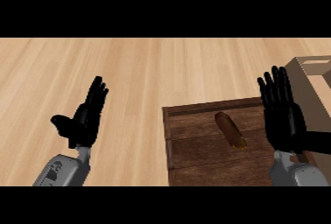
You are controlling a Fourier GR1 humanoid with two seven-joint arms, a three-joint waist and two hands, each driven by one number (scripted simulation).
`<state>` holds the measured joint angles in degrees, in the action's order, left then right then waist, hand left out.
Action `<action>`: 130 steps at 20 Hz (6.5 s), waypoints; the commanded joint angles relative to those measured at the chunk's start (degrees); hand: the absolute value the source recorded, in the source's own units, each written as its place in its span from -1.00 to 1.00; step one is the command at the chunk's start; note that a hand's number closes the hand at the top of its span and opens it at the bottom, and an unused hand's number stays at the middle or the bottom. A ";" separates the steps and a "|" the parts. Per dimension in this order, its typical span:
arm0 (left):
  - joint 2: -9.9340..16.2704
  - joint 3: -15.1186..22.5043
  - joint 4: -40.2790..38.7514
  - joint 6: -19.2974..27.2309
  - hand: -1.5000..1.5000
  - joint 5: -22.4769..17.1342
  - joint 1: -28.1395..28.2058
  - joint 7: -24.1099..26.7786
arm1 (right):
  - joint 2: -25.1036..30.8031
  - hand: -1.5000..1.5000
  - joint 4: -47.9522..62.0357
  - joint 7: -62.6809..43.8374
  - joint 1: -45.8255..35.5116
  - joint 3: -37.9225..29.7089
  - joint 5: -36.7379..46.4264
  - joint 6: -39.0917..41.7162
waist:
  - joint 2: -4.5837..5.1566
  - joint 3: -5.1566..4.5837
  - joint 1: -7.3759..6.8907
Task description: Pick the sweet potato from the tray and place it in the cardboard box
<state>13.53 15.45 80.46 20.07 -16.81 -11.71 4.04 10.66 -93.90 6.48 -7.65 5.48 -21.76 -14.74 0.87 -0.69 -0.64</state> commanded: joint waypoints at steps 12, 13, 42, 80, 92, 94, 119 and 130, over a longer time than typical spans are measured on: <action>14.31 5.34 3.92 -12.12 0.00 8.99 -4.76 1.97 | 39.56 -1.00 -11.17 -5.37 -21.32 10.97 31.99 22.36 | -1.25 0.50 -0.26; 14.97 4.24 3.51 -13.07 0.00 8.15 -4.65 2.52 | 41.21 -1.00 -11.85 -2.09 -20.25 11.00 32.60 24.02 | -1.12 0.58 0.27; 16.08 -2.14 6.91 -18.95 0.00 8.06 -2.66 1.44 | 15.74 -1.00 -19.84 -50.73 -29.27 49.39 64.79 70.83 | -1.08 0.64 0.39; 6.15 -10.14 7.93 -26.89 0.00 18.55 0.84 1.41 | 13.39 -1.00 3.77 -27.01 -20.10 44.83 96.62 55.36 | -0.84 0.69 0.45; 4.13 -12.53 8.71 -29.23 0.00 21.25 -0.03 -0.74 | 14.56 -1.00 4.36 -20.73 -15.79 38.28 104.25 53.92 | -0.89 0.69 0.62; 4.02 -12.35 9.07 -28.98 0.00 22.60 3.36 2.99 | 13.75 -1.00 8.86 -17.85 -17.32 38.18 104.95 51.50 | -0.86 0.69 0.38; 1.92 -12.61 9.04 -29.86 0.00 22.67 -0.29 -0.15 | -2.90 1.00 24.29 -31.24 -26.82 -1.21 90.84 21.76 | -0.02 0.84 -1.18; 1.93 -13.67 7.39 -29.81 0.00 23.47 -1.88 -0.51 | 0.75 1.00 25.89 -44.44 -39.73 -11.29 95.99 10.67 | -0.70 0.72 0.40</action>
<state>15.70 1.79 88.21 -10.31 5.94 -13.18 3.69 10.51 -67.79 -32.77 -46.13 -1.01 73.34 1.83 0.18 0.02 -0.62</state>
